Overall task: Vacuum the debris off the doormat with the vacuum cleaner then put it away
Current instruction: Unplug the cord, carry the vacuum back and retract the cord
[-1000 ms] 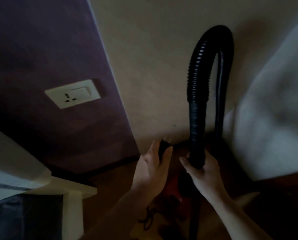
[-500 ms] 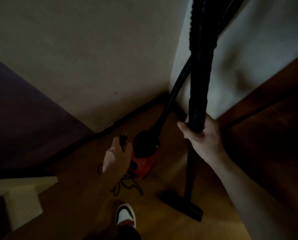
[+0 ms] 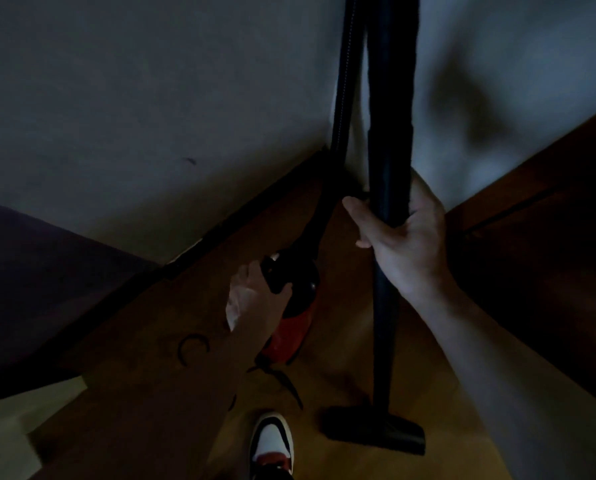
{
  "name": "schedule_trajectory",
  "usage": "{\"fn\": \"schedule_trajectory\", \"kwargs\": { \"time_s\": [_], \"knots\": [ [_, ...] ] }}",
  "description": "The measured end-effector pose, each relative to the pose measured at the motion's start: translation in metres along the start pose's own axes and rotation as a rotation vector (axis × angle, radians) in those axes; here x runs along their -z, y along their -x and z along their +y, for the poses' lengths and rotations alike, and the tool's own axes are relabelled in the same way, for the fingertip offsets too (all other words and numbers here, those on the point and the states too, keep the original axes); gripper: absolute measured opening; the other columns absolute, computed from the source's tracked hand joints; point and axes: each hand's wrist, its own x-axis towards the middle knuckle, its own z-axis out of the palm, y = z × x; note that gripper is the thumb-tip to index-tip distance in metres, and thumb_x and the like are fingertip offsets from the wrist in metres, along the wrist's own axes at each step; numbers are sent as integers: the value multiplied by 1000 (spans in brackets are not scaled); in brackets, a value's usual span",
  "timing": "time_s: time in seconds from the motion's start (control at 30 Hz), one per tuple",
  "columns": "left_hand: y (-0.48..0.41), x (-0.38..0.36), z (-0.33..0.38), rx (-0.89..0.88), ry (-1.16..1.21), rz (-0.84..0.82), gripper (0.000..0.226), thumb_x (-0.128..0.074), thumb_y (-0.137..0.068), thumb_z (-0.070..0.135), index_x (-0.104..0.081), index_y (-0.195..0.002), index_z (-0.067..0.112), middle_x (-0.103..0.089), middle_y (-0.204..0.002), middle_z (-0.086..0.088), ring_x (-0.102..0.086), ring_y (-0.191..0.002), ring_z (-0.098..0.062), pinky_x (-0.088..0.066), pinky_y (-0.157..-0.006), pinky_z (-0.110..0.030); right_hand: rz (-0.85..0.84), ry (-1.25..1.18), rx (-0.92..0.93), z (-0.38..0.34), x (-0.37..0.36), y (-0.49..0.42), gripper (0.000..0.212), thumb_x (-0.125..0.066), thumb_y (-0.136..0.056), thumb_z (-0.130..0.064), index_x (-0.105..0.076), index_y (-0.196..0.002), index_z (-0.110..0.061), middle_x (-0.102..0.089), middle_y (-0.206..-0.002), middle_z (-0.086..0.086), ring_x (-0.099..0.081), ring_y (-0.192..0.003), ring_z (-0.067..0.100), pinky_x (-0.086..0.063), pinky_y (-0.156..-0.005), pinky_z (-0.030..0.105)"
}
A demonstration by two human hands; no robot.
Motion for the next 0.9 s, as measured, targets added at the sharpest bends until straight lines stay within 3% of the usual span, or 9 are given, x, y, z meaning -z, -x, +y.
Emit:
{"fn": "schedule_trajectory", "kwargs": {
  "time_s": [0.1, 0.23, 0.43, 0.53, 0.6, 0.7, 0.8, 0.9],
  "knots": [
    [-18, -17, -4, 15, -2, 3, 67, -66, -84, 56, -51, -130, 10, -55, -128, -9, -52, -119, -25, -45, -94, -35, 67, 81, 54, 20, -7, -4, 25, -75, -90, -8, -55, -85, 5, -51, -57, 20, -53, -46, 29, -44, -42, 39],
    [-40, -37, -8, 68, -11, -172, 82, -60, -84, 65, -43, -144, 12, -46, -146, -11, -46, -132, -27, -43, -104, -40, 106, 76, 39, 34, -10, -8, 29, -76, -89, -18, -54, -84, 1, -50, -58, 17, -52, -46, 32, -42, -41, 40],
    [-48, -55, -2, 63, 105, -229, 59, -61, -95, 37, -46, -139, 2, -53, -136, -19, -52, -122, -32, -43, -98, -35, 110, 78, 48, 36, -14, -9, 30, -74, -89, -29, -59, -94, -3, -53, -63, 13, -56, -52, 31, -47, -47, 41],
    [-38, -55, -2, 100, 149, -301, 61, -58, -98, 32, -36, -145, -1, -47, -141, -22, -48, -127, -34, -42, -99, -35, 139, 119, 33, 28, -12, 3, 34, -70, -92, -34, -60, -108, -5, -56, -67, 7, -59, -51, 23, -50, -45, 38],
    [-29, -50, -2, 92, 126, -316, 61, -57, -98, 31, -36, -144, -3, -47, -140, -23, -49, -125, -34, -43, -99, -36, 148, 136, 40, 23, -9, 11, 36, -68, -93, -35, -61, -109, -4, -52, -64, 4, -54, -47, 17, -45, -41, 32],
    [-13, -36, 2, 101, 118, -340, 56, -59, -97, 32, -43, -139, -1, -53, -133, -21, -54, -114, -31, -47, -93, -34, 164, 192, 70, 12, 0, 21, 35, -69, -92, -32, -62, -105, -1, -48, -62, -1, -50, -48, 16, -39, -43, 23],
    [16, 3, 12, 73, 75, -377, 57, -61, -95, 31, -44, -140, 0, -53, -137, -20, -51, -125, -33, -40, -97, -30, 195, 191, 39, -13, 11, 26, 29, -73, -90, -29, -61, -97, -3, -44, -62, -7, -48, -48, 12, -38, -44, 20],
    [53, 52, 24, 18, 42, -370, 52, -66, -92, 28, -52, -133, -1, -59, -131, -20, -55, -122, -33, -41, -99, -31, 206, 188, -1, -63, 22, 29, 24, -75, -89, -23, -60, -93, -5, -41, -62, -15, -45, -49, 5, -34, -48, 11]
  ]
}}
